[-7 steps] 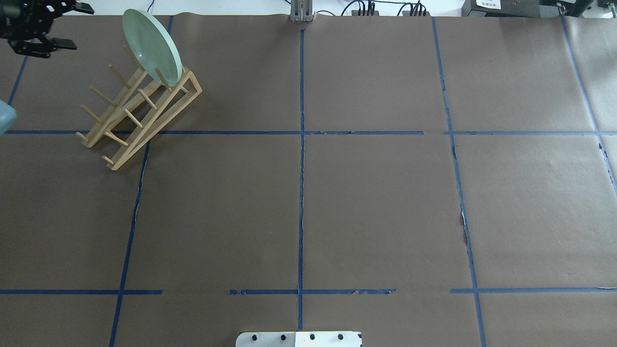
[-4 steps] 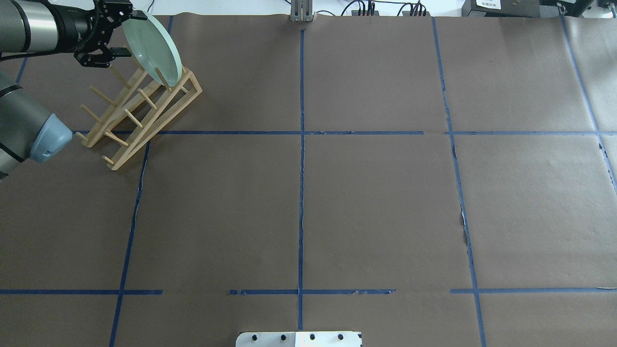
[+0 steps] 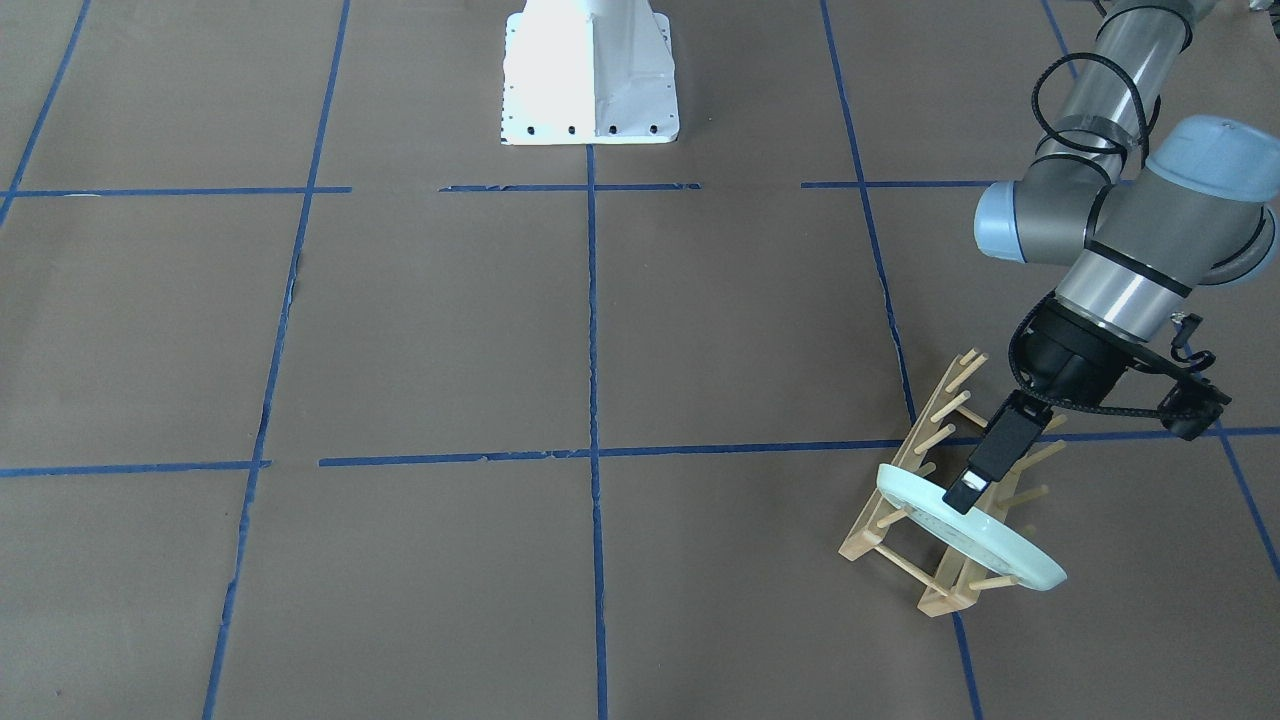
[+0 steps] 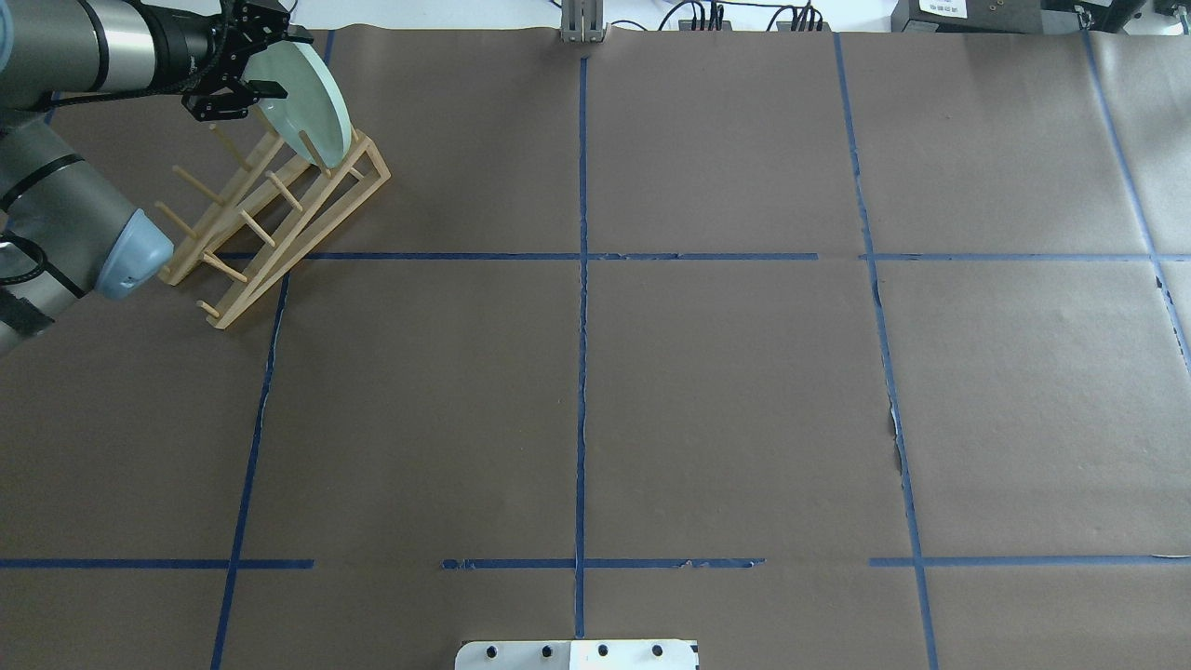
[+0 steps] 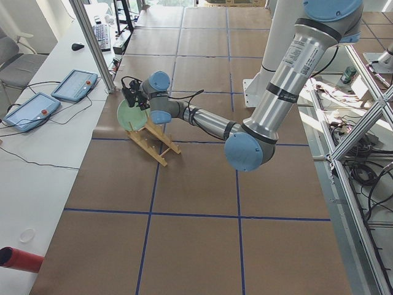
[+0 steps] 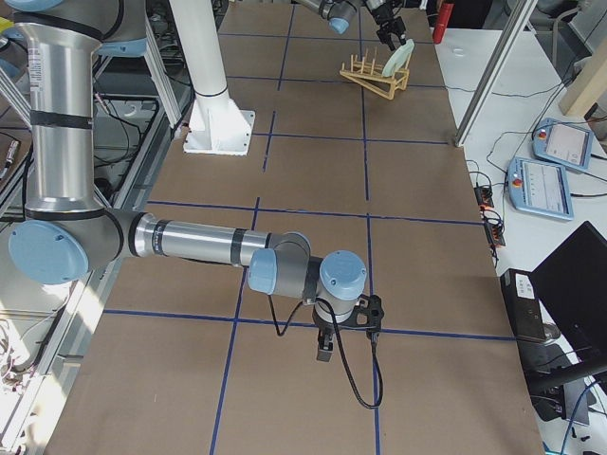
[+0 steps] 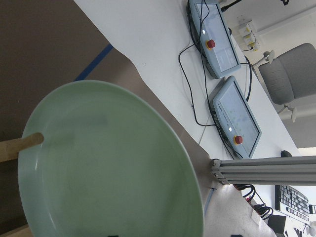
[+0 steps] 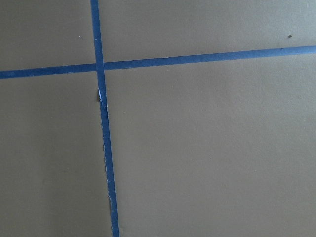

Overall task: Place plate on table
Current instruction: 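Reach the left gripper to the top rim of the pale green plate, then close the left gripper on the plate rim in the wooden rack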

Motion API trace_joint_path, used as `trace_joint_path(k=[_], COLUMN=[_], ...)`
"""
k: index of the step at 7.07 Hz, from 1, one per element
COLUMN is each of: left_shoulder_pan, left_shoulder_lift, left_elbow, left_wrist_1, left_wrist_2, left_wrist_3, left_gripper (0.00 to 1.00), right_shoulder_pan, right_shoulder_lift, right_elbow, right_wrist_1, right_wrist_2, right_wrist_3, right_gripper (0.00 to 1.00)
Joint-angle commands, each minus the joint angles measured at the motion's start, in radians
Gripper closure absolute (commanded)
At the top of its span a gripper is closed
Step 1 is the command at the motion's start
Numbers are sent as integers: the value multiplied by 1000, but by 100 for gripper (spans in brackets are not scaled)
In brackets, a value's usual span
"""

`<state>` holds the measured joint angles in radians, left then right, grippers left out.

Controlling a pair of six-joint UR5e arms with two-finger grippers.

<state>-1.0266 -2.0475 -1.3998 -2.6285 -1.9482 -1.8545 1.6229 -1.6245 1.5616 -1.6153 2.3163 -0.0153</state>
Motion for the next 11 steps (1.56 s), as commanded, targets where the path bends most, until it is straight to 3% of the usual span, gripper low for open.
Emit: trace_joint_path(k=[1,11], left_shoulder_pan=[0,-13], left_shoulder_lift=[0,-31], left_elbow=[5,-1], left_wrist_1=[-2,45], left_wrist_2=[0,-3], left_wrist_3=[4,58], left_gripper=[56,59], right_shoulder_pan=[0,0], right_shoulder_lift=[0,0], right_elbow=[0,0], right_wrist_1=[0,0], right_wrist_2=[0,0], right_wrist_3=[0,0], right_gripper=[0,0])
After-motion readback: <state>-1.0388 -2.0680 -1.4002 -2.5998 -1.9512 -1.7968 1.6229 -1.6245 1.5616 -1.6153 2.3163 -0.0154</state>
